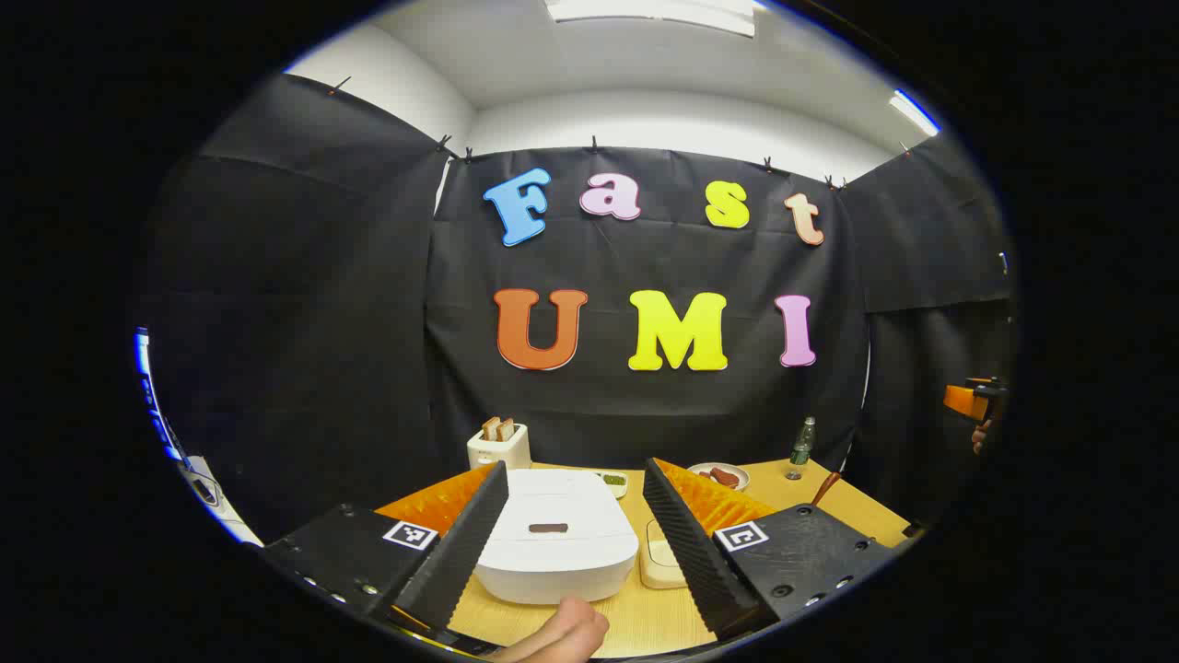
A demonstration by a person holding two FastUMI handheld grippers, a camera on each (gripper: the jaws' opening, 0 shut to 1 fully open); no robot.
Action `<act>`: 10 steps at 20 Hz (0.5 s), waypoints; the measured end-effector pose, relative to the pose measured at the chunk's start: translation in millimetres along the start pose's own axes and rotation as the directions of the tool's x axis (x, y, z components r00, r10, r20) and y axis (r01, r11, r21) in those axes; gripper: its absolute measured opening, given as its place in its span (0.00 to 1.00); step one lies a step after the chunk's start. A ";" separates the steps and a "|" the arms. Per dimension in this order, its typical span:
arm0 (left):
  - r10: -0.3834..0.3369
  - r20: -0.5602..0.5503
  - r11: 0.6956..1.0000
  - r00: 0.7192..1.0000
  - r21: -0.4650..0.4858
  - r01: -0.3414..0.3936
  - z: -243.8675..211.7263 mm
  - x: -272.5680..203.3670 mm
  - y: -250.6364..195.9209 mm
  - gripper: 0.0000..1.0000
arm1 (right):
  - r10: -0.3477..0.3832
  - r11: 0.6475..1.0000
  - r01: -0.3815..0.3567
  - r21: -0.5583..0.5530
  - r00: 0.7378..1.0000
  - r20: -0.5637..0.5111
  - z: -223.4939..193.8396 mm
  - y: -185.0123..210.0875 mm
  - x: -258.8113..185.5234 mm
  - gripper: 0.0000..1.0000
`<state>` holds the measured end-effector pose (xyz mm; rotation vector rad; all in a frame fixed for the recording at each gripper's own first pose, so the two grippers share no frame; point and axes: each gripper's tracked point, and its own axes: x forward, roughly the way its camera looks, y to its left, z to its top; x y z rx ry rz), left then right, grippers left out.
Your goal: Close the left gripper, press the button to open the rice cooker; take a wooden spoon from the chopstick holder with the right hand, scoop a spoonful of rice and pour it into the rice cooker, then put the wooden spoon back into the chopstick holder.
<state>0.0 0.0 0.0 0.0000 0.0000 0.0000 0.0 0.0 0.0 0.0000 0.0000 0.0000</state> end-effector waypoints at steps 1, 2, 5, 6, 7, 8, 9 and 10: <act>0.001 -0.003 1.000 1.000 0.007 -0.001 -1.4 0.5 0.5 0.94 | 0.001 1.000 -0.001 -0.002 1.000 0.004 1.2 0.7 -0.7 1.00; 0.001 -0.002 1.000 1.000 0.015 -0.001 -1.3 2.3 -0.2 0.94 | 0.005 1.000 -0.005 -0.003 1.000 0.007 1.0 1.8 -0.8 1.00; -0.018 -0.008 1.000 1.000 0.014 0.018 -5.9 5.9 -4.7 0.94 | 0.021 1.000 -0.021 0.007 1.000 -0.005 -2.8 5.1 -3.3 1.00; -0.030 -0.006 1.000 1.000 0.007 0.030 -5.5 6.7 -6.8 0.94 | 0.025 1.000 -0.025 0.007 1.000 -0.008 -4.9 5.1 -1.8 1.00; -0.031 -0.004 1.000 1.000 0.007 0.031 -4.9 8.9 -6.6 0.94 | 0.023 1.000 -0.023 0.003 1.000 -0.006 -4.7 4.2 -1.1 1.00; -0.021 -0.003 1.000 1.000 0.014 0.021 -6.0 10.5 -2.5 0.94 | 0.020 1.000 -0.020 -0.001 1.000 -0.005 -5.5 2.6 -0.2 1.00; -0.011 -0.005 1.000 1.000 0.022 0.011 -6.5 13.4 0.2 0.94 | 0.018 1.000 -0.018 -0.003 1.000 -0.005 -5.7 1.6 1.1 1.00; -0.006 -0.012 0.999 1.000 0.031 0.006 -10.9 16.5 1.1 0.94 | 0.016 1.000 -0.016 -0.002 1.000 -0.004 -7.4 1.6 2.0 1.00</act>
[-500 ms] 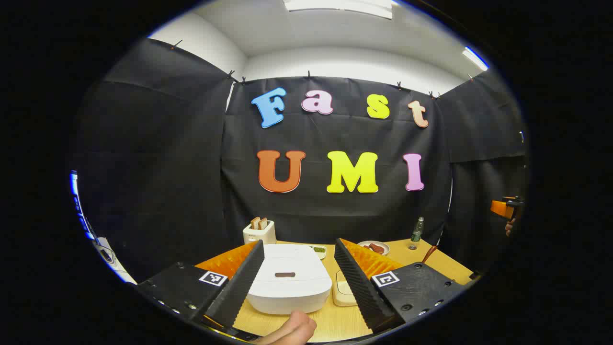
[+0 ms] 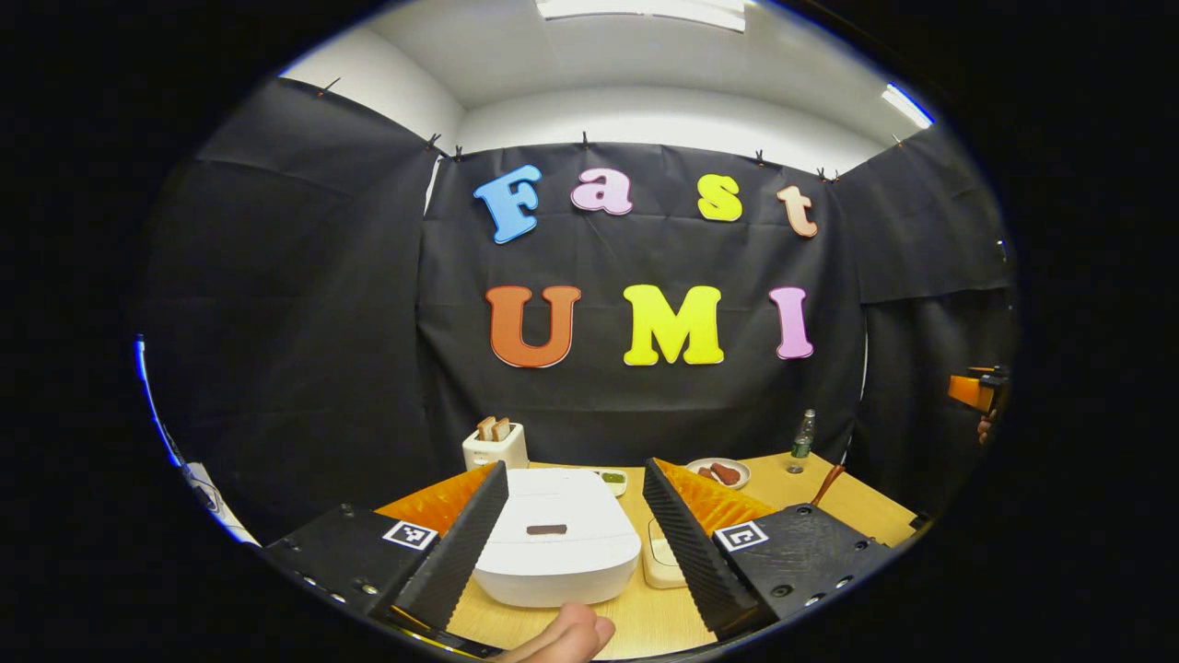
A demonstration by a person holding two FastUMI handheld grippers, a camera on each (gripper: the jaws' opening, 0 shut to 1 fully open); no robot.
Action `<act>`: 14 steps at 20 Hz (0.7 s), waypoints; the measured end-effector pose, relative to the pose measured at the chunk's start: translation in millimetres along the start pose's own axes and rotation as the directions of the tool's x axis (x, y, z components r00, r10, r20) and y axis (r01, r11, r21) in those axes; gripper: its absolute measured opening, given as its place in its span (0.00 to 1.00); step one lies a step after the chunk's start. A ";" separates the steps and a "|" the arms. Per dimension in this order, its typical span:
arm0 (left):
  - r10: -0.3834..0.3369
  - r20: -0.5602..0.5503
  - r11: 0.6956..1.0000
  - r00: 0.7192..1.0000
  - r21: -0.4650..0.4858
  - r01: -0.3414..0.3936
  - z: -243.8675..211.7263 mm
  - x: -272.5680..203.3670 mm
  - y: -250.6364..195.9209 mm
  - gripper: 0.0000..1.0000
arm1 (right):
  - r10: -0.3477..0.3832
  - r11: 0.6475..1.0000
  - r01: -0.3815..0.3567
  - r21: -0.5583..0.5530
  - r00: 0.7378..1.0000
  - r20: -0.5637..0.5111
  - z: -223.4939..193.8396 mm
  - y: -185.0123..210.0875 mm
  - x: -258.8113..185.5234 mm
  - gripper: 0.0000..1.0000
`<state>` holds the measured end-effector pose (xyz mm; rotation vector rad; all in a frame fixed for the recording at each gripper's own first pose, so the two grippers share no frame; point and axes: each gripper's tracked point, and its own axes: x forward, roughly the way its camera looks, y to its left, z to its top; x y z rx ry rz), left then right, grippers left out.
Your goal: Close the left gripper, press the button to open the rice cooker; take a wooden spoon from the chopstick holder with the right hand, scoop a spoonful of rice and pour it into the rice cooker, then put the wooden spoon back into the chopstick holder.
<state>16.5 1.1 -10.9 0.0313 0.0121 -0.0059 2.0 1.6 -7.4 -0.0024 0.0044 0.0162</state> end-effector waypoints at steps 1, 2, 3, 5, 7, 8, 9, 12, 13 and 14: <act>-0.005 -0.010 1.000 1.000 0.011 0.005 -3.7 2.2 -2.0 0.94 | -0.001 1.000 0.001 0.003 1.000 -0.001 -1.0 -1.0 0.9 1.00; -0.012 -0.007 1.000 1.000 0.015 0.012 -5.3 5.2 -3.6 0.94 | -0.001 1.000 0.001 0.008 1.000 -0.001 -3.0 -2.5 3.2 1.00; -0.036 0.008 0.999 0.999 0.019 0.036 -4.4 8.8 -9.2 0.92 | 0.001 1.000 -0.001 0.015 1.000 -0.005 -4.7 -3.2 5.2 1.00; -0.091 0.024 0.995 0.996 0.031 0.090 -5.1 15.2 -21.8 0.73 | 0.004 1.000 -0.004 0.026 1.000 -0.009 -9.3 -5.5 7.7 1.00; -0.142 -0.019 0.989 0.990 0.047 0.143 -18.3 17.6 -31.7 0.52 | -0.005 1.000 0.005 0.031 1.000 -0.007 -12.7 -10.7 12.8 1.00; -0.163 -0.054 0.985 0.985 0.047 0.166 -28.2 21.7 -35.6 0.50 | -0.002 0.999 0.003 0.036 1.000 -0.007 -15.1 -10.9 14.4 1.00; -0.177 -0.075 0.983 0.981 0.043 0.181 -33.0 25.8 -38.6 0.47 | -0.003 0.999 0.003 0.040 1.000 -0.009 -16.7 -12.2 17.2 1.00; -0.123 -0.096 0.990 0.988 0.063 0.130 -40.9 43.9 -23.5 0.16 | -0.018 0.998 0.019 0.055 1.000 -0.016 -25.4 -21.5 27.7 1.00; -0.082 -0.104 0.993 0.991 0.074 0.090 -43.3 49.9 -14.0 0.10 | -0.025 0.998 0.026 0.060 0.999 -0.020 -28.8 -25.4 32.3 1.00; -0.067 -0.128 0.994 0.989 0.077 0.077 -51.4 54.9 -12.1 0.04 | -0.025 0.997 0.026 0.069 1.000 -0.019 -32.5 -26.7 36.1 1.00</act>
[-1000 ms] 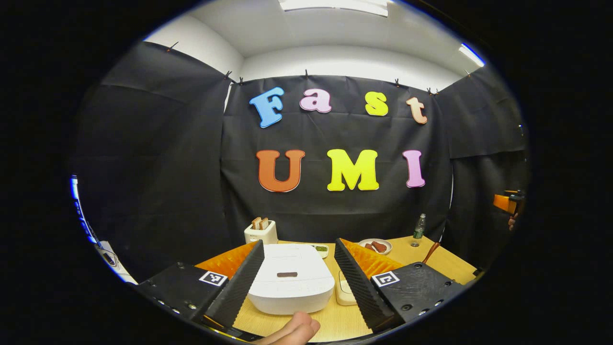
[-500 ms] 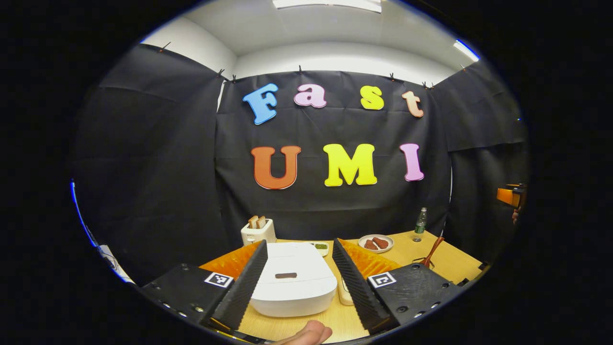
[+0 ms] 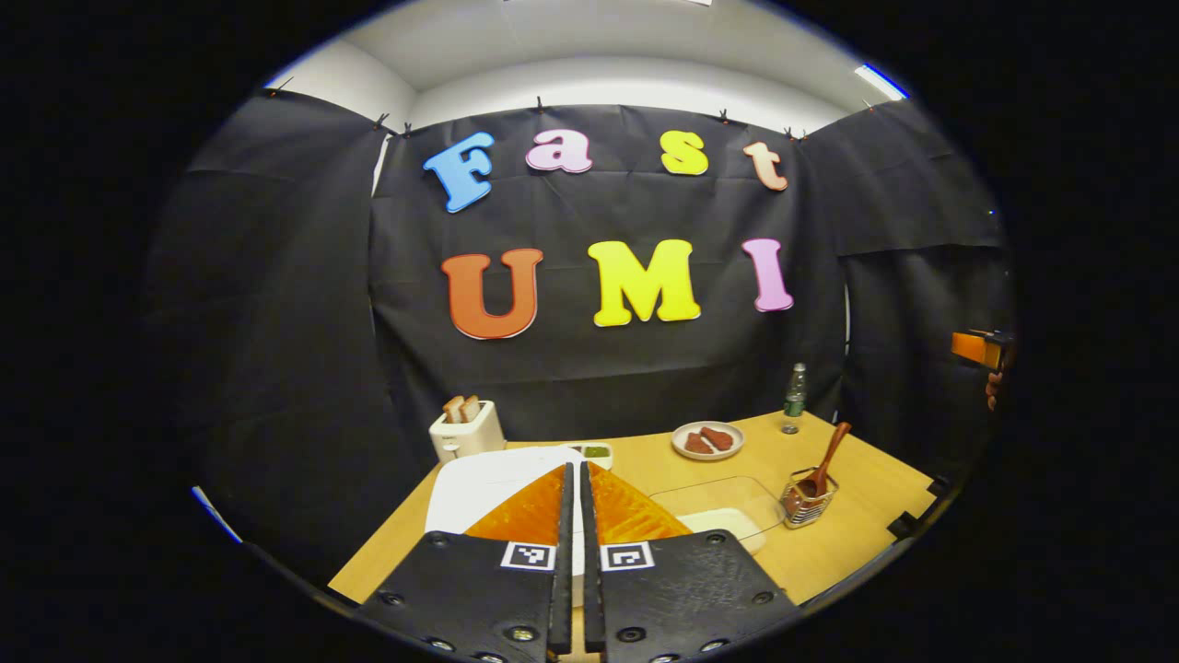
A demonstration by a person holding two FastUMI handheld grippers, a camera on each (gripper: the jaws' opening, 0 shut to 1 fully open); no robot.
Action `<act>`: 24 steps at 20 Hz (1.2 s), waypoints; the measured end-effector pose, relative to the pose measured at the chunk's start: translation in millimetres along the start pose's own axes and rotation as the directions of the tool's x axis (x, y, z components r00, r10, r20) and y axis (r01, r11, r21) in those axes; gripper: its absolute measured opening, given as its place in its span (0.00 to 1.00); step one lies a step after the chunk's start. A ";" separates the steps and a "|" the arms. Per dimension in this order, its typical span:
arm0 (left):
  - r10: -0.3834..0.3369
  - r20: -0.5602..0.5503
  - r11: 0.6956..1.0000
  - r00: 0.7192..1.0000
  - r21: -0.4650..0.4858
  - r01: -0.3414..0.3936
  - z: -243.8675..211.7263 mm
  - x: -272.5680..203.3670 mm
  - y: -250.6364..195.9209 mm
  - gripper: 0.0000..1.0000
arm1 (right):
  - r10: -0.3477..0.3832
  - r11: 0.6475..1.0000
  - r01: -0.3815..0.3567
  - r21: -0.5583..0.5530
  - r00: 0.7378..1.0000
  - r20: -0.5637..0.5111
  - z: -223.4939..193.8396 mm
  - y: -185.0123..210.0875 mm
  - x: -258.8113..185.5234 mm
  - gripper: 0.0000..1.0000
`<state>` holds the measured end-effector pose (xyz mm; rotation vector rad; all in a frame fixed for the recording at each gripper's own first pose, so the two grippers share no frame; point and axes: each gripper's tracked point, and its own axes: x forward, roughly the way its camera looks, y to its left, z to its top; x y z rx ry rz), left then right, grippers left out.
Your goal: Close the left gripper, press the button to open the rice cooker; take a wooden spoon from the chopstick holder with the right hand, scoop a spoonful of rice and pour it into the rice cooker, then put the wooden spoon back into the chopstick holder.
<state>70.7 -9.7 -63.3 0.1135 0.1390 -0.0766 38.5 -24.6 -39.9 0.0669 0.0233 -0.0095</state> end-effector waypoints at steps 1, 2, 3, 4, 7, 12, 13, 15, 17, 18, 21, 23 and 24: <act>0.007 -0.026 1.000 1.000 0.000 -0.007 -7.0 6.6 1.3 0.00 | 0.006 1.000 -0.006 0.012 1.000 -0.005 -2.8 -1.0 4.4 1.00; 0.013 -0.051 1.000 0.999 0.000 -0.013 -13.5 12.0 2.9 0.01 | 0.007 1.000 -0.006 0.026 1.000 -0.014 -8.5 -3.4 7.9 1.00; 0.020 -0.071 1.000 0.997 0.000 -0.020 -18.7 17.9 5.3 0.02 | 0.004 0.999 -0.003 0.038 1.000 -0.021 -12.0 -7.0 12.2 1.00; 0.025 -0.100 1.000 0.995 0.001 -0.025 -26.5 23.7 8.7 0.04 | 0.002 0.999 -0.001 0.048 1.000 -0.023 -16.5 -11.0 17.5 1.00; 0.035 -0.182 0.999 0.983 -0.009 -0.038 -50.7 40.2 15.3 0.04 | 0.001 0.998 0.001 0.056 0.999 -0.049 -30.0 -16.7 27.8 1.00; 0.083 -0.299 0.996 0.951 -0.002 -0.087 -88.2 72.1 31.8 0.00 | 0.014 0.999 -0.011 0.043 0.997 -0.072 -47.3 -19.0 39.0 1.00; 0.090 -0.304 0.996 0.949 0.003 -0.093 -89.0 77.0 34.4 0.00 | 0.013 0.999 -0.010 0.034 0.998 -0.066 -46.8 -20.1 39.5 1.00; 0.114 -0.326 0.993 0.939 0.012 -0.116 -95.6 85.1 42.6 0.00 | 0.015 1.000 -0.015 0.012 0.998 -0.056 -49.0 -20.0 40.1 1.00; 0.115 -0.347 0.992 0.931 -0.001 -0.123 -102.1 90.3 43.2 0.00 | 0.026 1.000 -0.025 0.003 0.998 -0.062 -52.0 -18.0 40.0 1.00; 0.113 -0.356 0.992 0.927 -0.010 -0.125 -106.4 92.0 43.6 0.00 | 0.030 1.000 -0.030 0.005 0.997 -0.066 -54.1 -18.0 40.5 0.99; 0.092 -0.386 0.992 0.918 -0.040 -0.117 -115.9 92.1 39.5 0.00 | 0.037 0.999 -0.037 0.001 0.997 -0.073 -55.4 -18.3 41.5 1.00; 0.083 -0.390 0.992 0.917 -0.055 -0.113 -120.3 93.0 38.3 0.00 | 0.043 0.999 -0.043 0.000 0.997 -0.071 -54.9 -18.4 40.4 1.00; 0.082 -0.393 0.991 0.916 -0.062 -0.116 -121.7 93.6 39.1 0.00 | 0.043 0.999 -0.043 -0.002 0.997 -0.069 -55.1 -18.3 39.8 1.00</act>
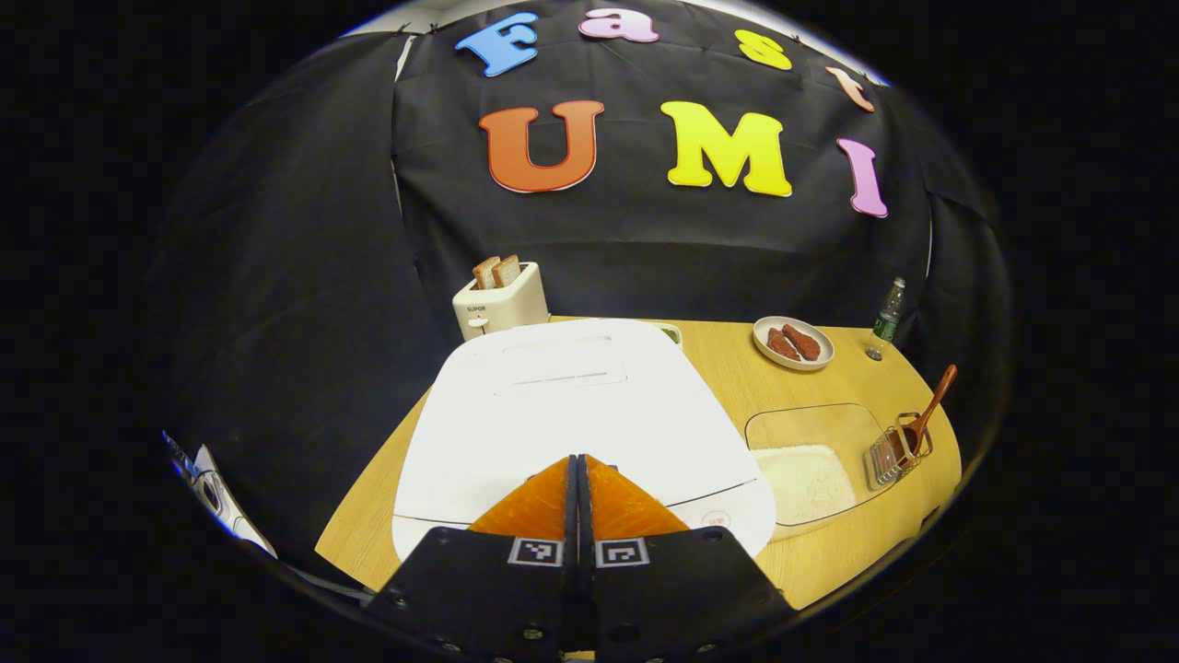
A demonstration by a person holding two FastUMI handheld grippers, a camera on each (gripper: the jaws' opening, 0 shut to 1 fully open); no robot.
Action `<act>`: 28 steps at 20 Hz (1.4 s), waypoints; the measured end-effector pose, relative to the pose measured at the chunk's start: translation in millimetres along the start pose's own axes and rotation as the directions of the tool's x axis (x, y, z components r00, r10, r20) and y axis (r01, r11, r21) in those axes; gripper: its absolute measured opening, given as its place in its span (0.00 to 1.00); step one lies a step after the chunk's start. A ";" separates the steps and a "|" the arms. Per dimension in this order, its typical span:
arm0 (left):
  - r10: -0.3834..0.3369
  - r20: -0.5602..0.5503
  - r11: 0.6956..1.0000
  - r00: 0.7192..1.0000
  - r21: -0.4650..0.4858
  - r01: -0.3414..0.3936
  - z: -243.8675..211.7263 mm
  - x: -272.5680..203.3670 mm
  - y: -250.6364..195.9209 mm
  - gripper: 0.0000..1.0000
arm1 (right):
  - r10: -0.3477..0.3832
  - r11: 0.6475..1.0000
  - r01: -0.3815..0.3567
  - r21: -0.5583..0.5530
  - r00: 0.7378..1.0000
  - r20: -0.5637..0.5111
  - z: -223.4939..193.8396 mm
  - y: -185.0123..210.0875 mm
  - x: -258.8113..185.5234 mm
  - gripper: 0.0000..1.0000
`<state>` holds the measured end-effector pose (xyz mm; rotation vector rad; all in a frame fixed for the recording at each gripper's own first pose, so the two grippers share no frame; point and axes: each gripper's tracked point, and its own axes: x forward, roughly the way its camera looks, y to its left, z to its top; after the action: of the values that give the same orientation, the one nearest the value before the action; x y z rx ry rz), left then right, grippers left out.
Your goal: Close the left gripper, press the button to open the rice cooker; take a wooden spoon from the chopstick holder with the right hand, scoop a spoonful of rice and pour it into the rice cooker, then put the wooden spoon back into the chopstick holder.
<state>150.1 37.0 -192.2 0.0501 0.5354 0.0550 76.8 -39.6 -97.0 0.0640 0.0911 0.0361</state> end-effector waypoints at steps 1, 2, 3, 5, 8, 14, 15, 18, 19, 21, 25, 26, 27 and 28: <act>-0.001 -0.018 1.000 1.000 -0.009 0.001 -3.3 0.9 0.2 0.00 | 0.001 1.000 -0.001 -0.002 1.000 -0.001 0.2 -0.3 -1.4 1.00; -0.002 -0.005 1.000 1.000 -0.011 0.002 -1.6 0.1 0.3 0.00 | 0.005 1.000 -0.005 -0.003 1.000 -0.002 -0.6 1.0 -2.6 0.99; 0.002 -0.012 1.000 1.000 -0.019 -0.002 -3.6 1.0 0.3 0.00 | 0.008 1.000 -0.008 -0.006 1.000 -0.002 -0.2 2.2 -4.1 1.00; 0.009 -0.014 1.000 1.000 -0.014 -0.009 -10.1 0.2 0.3 0.00 | 0.010 1.000 -0.010 -0.015 1.000 -0.002 -0.3 4.1 -7.7 1.00; 0.025 -0.013 1.000 1.000 -0.001 -0.025 -6.1 1.3 0.1 0.00 | 0.017 1.000 -0.017 -0.026 1.000 -0.009 -2.5 7.5 -12.4 0.99; 0.027 0.024 0.999 0.999 -0.031 -0.027 12.6 -9.1 2.3 0.00 | 0.029 0.996 -0.031 -0.086 0.999 -0.026 -14.1 14.7 -18.6 1.00; 0.027 0.038 0.999 0.999 -0.035 -0.025 19.7 -12.2 3.0 0.00 | 0.028 0.996 -0.031 -0.083 0.999 -0.029 -15.3 15.5 -18.5 0.99; 0.019 0.112 0.998 0.994 -0.061 -0.012 43.1 -19.8 6.0 0.00 | 0.026 0.998 -0.028 -0.057 0.999 -0.038 -19.5 20.8 -18.0 1.00; 0.017 0.141 0.997 0.990 -0.071 -0.007 51.0 -23.7 7.8 0.00 | 0.034 0.997 -0.036 -0.066 0.999 -0.035 -20.7 24.9 -17.7 1.00; 0.011 0.193 0.995 0.981 -0.096 0.007 63.8 -33.3 12.7 0.00 | 0.048 0.995 -0.050 -0.090 0.998 -0.030 -25.3 31.7 -16.9 1.00; 0.011 0.258 0.990 0.966 -0.137 0.025 72.0 -54.8 25.0 0.27 | 0.077 0.992 -0.082 -0.096 0.996 -0.049 -41.0 44.3 -14.6 1.00; 0.013 0.267 0.991 0.963 -0.133 0.024 71.0 -60.6 28.0 0.38 | 0.083 0.993 -0.087 -0.080 0.995 -0.058 -45.5 47.4 -14.9 1.00; 0.028 0.281 0.992 0.959 -0.128 0.008 69.4 -66.8 33.1 0.48 | 0.096 0.993 -0.100 -0.066 0.993 -0.069 -50.9 51.5 -14.3 1.00; 0.051 0.293 0.992 0.955 -0.123 -0.015 65.7 -73.8 39.5 0.50 | 0.110 0.992 -0.114 -0.054 0.991 -0.076 -56.8 57.9 -13.1 0.99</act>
<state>118.8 69.3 -95.8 -0.0494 0.2300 0.1105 56.6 21.2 -148.5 0.0097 0.1597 0.1534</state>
